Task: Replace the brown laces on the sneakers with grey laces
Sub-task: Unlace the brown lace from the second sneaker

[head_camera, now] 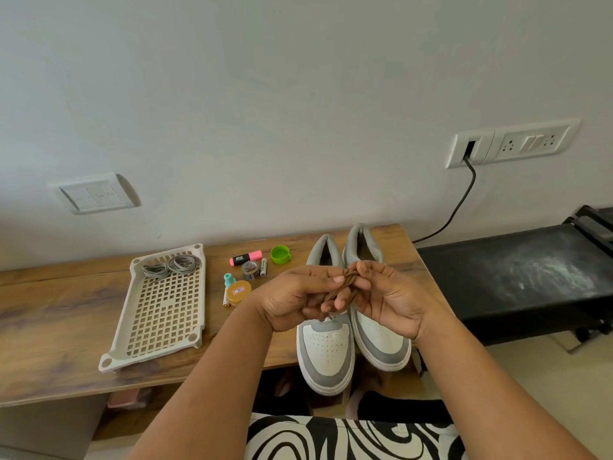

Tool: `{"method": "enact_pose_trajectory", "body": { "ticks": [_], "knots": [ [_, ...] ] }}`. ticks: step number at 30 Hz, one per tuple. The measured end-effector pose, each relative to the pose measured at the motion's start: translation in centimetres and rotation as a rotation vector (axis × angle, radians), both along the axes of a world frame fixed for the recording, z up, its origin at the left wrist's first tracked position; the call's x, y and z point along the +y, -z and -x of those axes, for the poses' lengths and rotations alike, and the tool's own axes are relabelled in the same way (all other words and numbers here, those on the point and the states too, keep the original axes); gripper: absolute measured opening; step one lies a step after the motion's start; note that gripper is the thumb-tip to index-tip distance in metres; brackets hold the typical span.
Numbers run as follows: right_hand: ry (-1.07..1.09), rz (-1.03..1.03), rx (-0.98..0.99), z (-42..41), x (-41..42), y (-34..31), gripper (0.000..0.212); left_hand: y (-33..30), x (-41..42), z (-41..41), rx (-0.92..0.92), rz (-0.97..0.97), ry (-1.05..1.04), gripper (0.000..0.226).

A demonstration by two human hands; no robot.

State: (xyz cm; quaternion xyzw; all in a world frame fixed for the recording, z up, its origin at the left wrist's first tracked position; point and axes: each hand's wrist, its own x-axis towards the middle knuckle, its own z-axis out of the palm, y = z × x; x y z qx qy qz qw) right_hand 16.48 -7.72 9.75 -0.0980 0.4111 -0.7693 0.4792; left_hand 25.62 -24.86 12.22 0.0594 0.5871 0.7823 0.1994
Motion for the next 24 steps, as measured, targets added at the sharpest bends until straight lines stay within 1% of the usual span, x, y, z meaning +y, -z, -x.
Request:
{"method": "enact_pose_trajectory", "body": {
  "ticks": [2, 4, 7, 9, 12, 14, 15, 18, 20, 22, 24],
  "knots": [
    [0.043, 0.056, -0.071, -0.2, -0.4, 0.2, 0.053, 0.1, 0.1, 0.2, -0.012, -0.038, -0.023, 0.042],
    [0.081, 0.108, -0.111, -0.5, -0.6, 0.3, 0.055, 0.2, 0.0, 0.4, -0.030, -0.062, -0.062, 0.045],
    [0.098, 0.141, -0.104, -0.6, -0.8, 0.2, 0.055, 0.3, -0.2, 0.5, -0.031, -0.107, -0.107, 0.032],
    [0.112, 0.120, -0.086, -0.6, -0.8, -0.2, 0.051, 0.2, -0.3, 0.4, -0.023, -0.123, -0.124, 0.031],
    [0.149, 0.066, -0.036, -0.8, -0.8, -0.5, 0.030, 0.2, -0.2, 0.4, -0.018, -0.064, -0.137, 0.041],
    [0.179, 0.040, -0.002, -0.9, -0.9, -0.6, 0.020, 0.2, -0.2, 0.6, -0.062, -0.039, -0.178, 0.031],
    [0.194, 0.027, 0.017, -0.9, -0.9, -0.6, 0.020, 0.2, -0.3, 0.7, -0.091, -0.024, -0.203, 0.027],
    [0.252, -0.045, 0.079, -0.9, -0.9, -0.7, 0.023, 0.5, -0.3, 1.0, -0.196, 0.060, -0.328, 0.025],
    [0.301, -0.069, 0.097, -0.8, -0.8, -0.7, 0.016, 0.6, -0.4, 1.1, -0.233, 0.093, -0.417, 0.023],
    [0.355, -0.072, 0.097, -0.4, -0.7, -0.6, 0.014, 0.7, -0.6, 1.1, -0.224, 0.159, -0.462, 0.019],
    [0.398, -0.076, 0.094, -0.2, -0.7, -0.5, 0.015, 0.8, -0.7, 1.0, -0.195, 0.263, -0.461, 0.021]
  ]
}}
